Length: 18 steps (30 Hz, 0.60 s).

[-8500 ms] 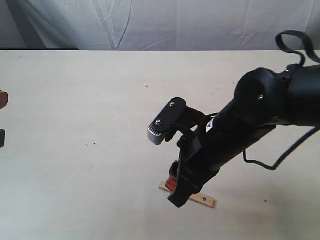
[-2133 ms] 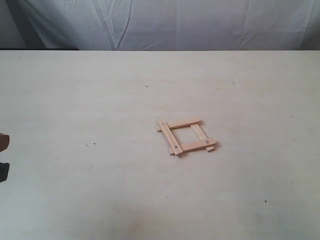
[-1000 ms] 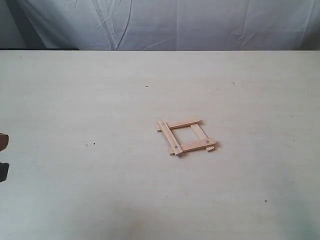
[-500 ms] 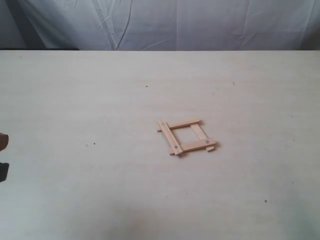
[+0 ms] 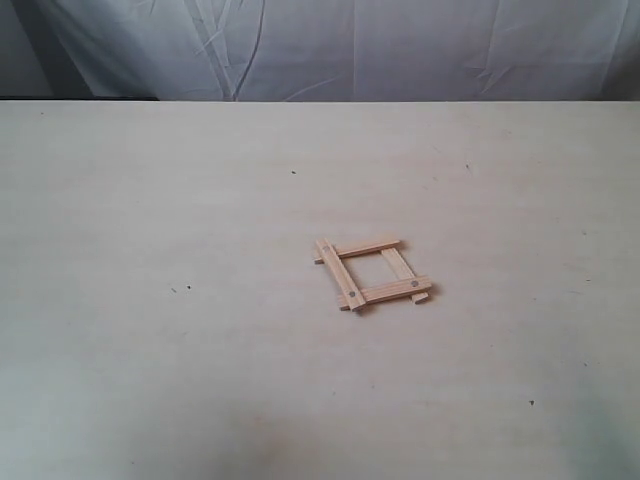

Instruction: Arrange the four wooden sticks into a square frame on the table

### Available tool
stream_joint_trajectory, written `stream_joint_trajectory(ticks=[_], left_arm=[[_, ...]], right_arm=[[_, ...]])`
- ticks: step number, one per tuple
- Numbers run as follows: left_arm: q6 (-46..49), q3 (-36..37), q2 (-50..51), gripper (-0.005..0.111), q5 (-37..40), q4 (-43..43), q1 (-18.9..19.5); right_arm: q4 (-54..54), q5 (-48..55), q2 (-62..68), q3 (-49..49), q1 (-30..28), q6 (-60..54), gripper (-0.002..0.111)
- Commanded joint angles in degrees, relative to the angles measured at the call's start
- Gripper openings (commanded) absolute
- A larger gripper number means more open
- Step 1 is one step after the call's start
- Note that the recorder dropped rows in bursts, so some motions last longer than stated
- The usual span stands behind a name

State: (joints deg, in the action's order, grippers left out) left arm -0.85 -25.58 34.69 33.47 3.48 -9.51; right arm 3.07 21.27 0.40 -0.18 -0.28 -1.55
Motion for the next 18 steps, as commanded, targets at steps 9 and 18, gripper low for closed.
stream_joint_trajectory(ticks=[9, 18], left_arm=[[-0.45, 25.58, -31.53, 0.000, -22.58, 0.02, 6.64], [-0.57, 25.58, -34.69, 0.000, -19.15, 0.99, 7.69]], right_arm=[[0.08, -0.87, -0.40, 0.18, -0.30, -0.01, -0.001], [0.08, -0.87, -0.40, 0.18, -0.30, -0.01, -0.001]])
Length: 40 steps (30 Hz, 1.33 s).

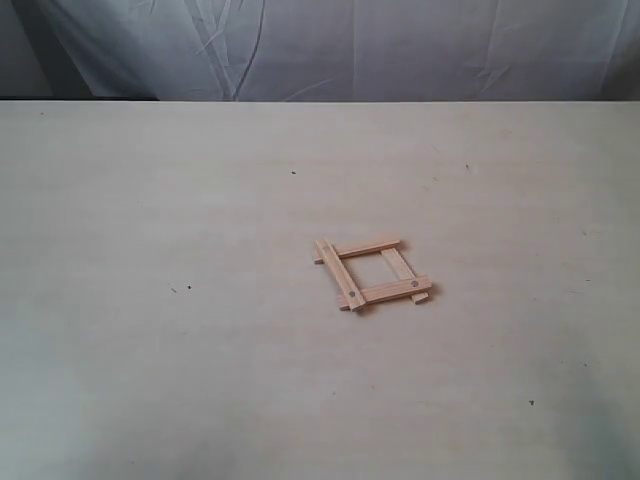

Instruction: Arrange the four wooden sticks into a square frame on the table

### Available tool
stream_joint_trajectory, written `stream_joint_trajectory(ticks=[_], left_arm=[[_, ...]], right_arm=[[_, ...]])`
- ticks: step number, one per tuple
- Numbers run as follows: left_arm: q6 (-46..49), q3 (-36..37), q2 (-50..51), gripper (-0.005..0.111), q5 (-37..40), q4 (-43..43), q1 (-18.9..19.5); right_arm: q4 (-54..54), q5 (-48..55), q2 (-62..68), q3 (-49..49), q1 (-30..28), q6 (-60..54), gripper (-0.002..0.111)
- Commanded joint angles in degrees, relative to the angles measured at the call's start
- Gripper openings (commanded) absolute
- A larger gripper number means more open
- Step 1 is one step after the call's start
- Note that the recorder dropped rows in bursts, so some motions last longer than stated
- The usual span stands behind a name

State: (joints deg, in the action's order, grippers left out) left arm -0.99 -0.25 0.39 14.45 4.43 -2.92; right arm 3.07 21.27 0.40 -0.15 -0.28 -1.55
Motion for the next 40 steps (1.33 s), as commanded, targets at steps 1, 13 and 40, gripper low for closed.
stream_joint_trajectory(ticks=[1, 13, 40], left_arm=[[-0.42, 0.25, -0.39, 0.000, -0.13, -0.08, 1.77], [-0.27, 0.25, -0.39, 0.000, -0.24, 0.12, 1.88], [-0.28, 0.25, -0.39, 0.000, -0.35, 0.12, 1.88]], right_arm=[[0.08, -0.87, -0.40, 0.15, -0.30, -0.01, -0.001], [0.36, -0.86, -0.40, 0.15, -0.30, -0.01, -0.001], [0.36, -0.86, -0.40, 0.15, -0.30, -0.01, -0.001]])
